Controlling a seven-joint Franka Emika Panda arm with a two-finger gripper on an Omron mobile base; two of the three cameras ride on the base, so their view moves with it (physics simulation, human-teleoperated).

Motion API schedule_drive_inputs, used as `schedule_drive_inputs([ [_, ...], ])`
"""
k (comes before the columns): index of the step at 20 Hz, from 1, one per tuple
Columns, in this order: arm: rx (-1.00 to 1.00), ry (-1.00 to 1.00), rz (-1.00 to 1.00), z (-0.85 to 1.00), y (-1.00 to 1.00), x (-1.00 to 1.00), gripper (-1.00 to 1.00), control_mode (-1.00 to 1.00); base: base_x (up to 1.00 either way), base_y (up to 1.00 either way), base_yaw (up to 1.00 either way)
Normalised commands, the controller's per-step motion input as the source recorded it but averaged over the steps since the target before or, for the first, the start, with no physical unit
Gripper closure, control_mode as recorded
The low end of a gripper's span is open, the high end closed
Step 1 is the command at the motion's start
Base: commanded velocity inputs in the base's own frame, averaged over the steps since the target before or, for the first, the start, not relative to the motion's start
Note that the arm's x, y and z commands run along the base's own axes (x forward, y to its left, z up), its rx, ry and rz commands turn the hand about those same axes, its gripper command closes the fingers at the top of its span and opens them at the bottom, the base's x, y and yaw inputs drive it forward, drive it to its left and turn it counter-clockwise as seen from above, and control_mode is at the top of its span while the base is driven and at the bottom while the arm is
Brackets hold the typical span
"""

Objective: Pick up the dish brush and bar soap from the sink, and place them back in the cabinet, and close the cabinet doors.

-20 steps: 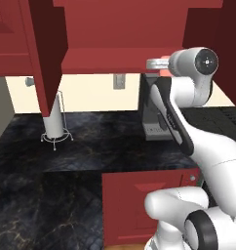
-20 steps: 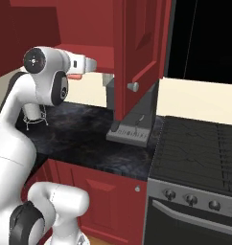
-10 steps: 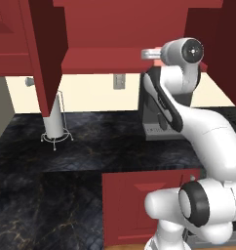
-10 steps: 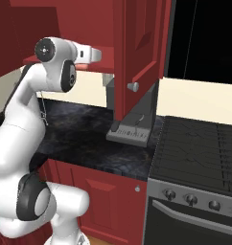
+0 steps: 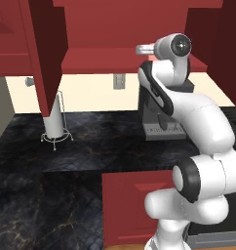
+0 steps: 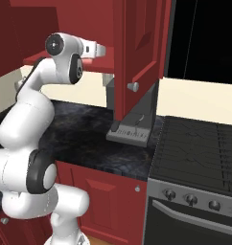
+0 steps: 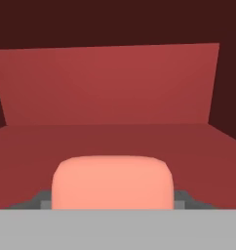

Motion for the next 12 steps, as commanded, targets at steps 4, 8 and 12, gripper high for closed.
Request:
schedule_drive_inputs([
  [4,0.00,0.00,0.00,-0.11,0.00,0.38,1.00,-1.00,0.00,0.00,0.00],
  [8,0.00,0.00,0.00,-0.22,0.00,0.32,1.00,-1.00,0.00,0.00,0.00],
  [12,0.00,0.00,0.00,-0.28,0.00,0.29,1.00,-1.00,0.00,0.00,0.00],
])
